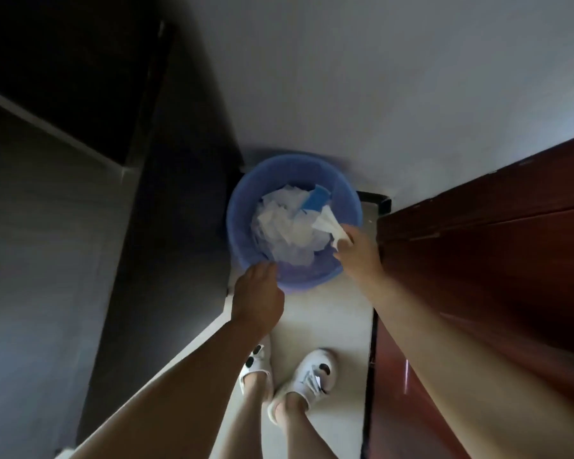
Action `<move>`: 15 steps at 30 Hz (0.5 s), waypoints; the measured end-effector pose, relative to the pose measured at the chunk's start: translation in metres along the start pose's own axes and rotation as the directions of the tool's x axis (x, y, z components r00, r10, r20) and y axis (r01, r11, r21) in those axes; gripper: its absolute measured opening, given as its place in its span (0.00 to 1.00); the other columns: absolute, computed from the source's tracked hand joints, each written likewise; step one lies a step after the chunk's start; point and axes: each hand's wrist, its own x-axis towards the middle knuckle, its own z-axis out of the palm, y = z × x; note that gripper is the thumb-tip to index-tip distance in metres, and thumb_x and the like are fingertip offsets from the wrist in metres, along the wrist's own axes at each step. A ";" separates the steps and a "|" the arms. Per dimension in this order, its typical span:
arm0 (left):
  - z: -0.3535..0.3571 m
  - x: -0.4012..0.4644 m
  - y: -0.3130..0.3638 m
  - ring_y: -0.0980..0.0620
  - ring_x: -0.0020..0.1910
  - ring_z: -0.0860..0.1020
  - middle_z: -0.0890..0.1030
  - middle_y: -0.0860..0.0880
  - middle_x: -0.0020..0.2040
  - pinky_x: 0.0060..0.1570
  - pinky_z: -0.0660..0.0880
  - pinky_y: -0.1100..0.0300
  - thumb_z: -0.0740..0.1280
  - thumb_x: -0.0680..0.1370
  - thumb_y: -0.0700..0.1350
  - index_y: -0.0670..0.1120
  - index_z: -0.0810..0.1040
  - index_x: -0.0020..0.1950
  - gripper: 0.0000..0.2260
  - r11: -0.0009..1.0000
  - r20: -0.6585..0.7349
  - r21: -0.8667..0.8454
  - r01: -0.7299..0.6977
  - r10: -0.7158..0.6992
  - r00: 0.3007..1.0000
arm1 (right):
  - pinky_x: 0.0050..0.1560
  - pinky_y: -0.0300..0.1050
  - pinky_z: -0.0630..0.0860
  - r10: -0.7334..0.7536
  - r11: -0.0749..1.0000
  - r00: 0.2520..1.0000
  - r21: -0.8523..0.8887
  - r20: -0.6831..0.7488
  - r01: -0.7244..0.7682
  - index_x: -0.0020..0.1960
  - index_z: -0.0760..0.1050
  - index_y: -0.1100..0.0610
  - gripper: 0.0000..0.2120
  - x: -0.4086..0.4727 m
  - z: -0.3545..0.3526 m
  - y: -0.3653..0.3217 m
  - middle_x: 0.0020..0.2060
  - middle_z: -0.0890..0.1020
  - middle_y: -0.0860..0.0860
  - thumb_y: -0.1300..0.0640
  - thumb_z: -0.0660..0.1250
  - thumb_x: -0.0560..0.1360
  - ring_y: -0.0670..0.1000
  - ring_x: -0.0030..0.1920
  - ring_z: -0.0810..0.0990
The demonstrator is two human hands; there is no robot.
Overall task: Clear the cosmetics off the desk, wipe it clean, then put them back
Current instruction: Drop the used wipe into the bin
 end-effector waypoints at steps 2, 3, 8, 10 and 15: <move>0.022 0.014 -0.011 0.41 0.48 0.80 0.80 0.40 0.48 0.47 0.78 0.51 0.60 0.63 0.39 0.42 0.69 0.55 0.20 0.997 -0.009 0.072 -0.035 0.035 0.999 | 0.51 0.42 0.69 -0.074 0.997 0.997 -0.024 -0.025 0.074 0.59 0.75 0.61 0.14 0.031 0.024 0.010 0.55 0.80 0.60 0.65 0.55 0.77 0.57 0.56 0.76; 0.035 0.019 -0.019 0.40 0.51 0.79 0.80 0.39 0.52 0.50 0.77 0.50 0.62 0.63 0.39 0.42 0.71 0.57 0.22 0.993 -0.004 0.110 -0.048 0.048 0.999 | 0.51 0.38 0.66 -0.089 0.996 0.995 -0.025 -0.040 0.088 0.61 0.74 0.61 0.14 0.044 0.035 0.013 0.56 0.79 0.59 0.64 0.55 0.78 0.56 0.57 0.75; 0.065 0.024 -0.049 0.44 0.68 0.67 0.71 0.42 0.67 0.62 0.68 0.49 0.60 0.67 0.41 0.44 0.71 0.65 0.25 0.962 0.065 0.273 -0.003 -0.015 0.998 | 0.66 0.45 0.65 -0.100 0.988 0.995 -0.113 0.019 0.102 0.69 0.65 0.62 0.19 0.083 0.089 0.038 0.65 0.73 0.59 0.61 0.58 0.79 0.58 0.66 0.70; 0.071 0.021 -0.060 0.43 0.67 0.69 0.73 0.40 0.65 0.60 0.71 0.48 0.62 0.64 0.42 0.43 0.74 0.63 0.26 0.947 0.080 0.317 -0.052 0.028 0.996 | 0.68 0.50 0.65 -0.104 0.986 0.993 -0.127 0.054 0.110 0.69 0.64 0.63 0.20 0.085 0.098 0.046 0.65 0.72 0.61 0.62 0.59 0.78 0.60 0.66 0.70; 0.047 0.009 -0.044 0.47 0.75 0.48 0.51 0.44 0.76 0.71 0.52 0.53 0.56 0.76 0.45 0.46 0.51 0.75 0.28 0.905 0.105 0.423 -0.033 -0.013 0.994 | 0.63 0.47 0.69 -0.142 0.981 0.990 -0.130 0.019 0.143 0.68 0.66 0.61 0.19 0.057 0.061 0.038 0.62 0.76 0.59 0.63 0.59 0.78 0.58 0.63 0.74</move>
